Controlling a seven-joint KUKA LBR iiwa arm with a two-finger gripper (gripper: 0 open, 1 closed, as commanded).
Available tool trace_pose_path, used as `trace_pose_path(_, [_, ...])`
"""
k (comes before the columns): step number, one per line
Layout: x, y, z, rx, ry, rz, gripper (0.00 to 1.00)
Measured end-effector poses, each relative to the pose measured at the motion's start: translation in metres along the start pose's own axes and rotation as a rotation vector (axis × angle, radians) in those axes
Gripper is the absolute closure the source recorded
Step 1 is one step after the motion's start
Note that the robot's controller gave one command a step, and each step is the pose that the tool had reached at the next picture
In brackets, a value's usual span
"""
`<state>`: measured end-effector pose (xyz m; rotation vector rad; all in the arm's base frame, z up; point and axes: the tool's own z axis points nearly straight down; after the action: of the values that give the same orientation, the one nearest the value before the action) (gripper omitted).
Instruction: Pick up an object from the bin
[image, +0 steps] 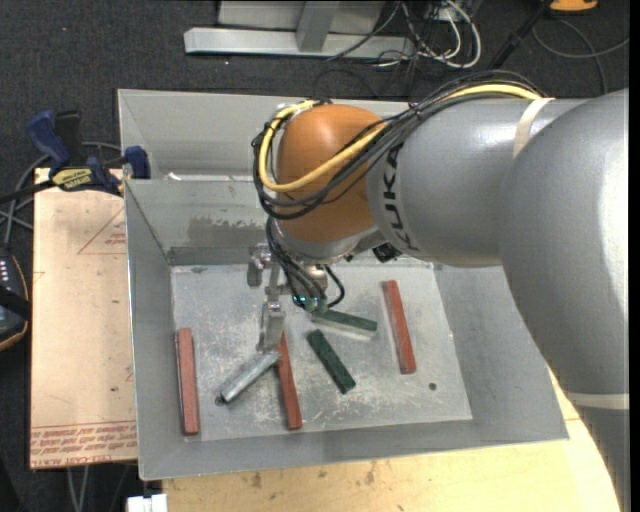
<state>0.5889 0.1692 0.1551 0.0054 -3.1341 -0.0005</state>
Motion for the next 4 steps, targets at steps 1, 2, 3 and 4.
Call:
trace_pose_path(1, [0.055, -0.017, 0.087, 0.0, -0.004, -0.473, 0.0])
trace_pose_path(2, [0.053, -0.017, 0.081, 0.001, -0.006, -0.472, 1.0])
trace_pose_path(3, [0.092, 0.04, -0.036, 0.0, -0.017, -0.665, 1.0])
trace_pose_path(4, [0.093, 0.037, -0.032, 0.001, -0.009, -0.661, 0.0])
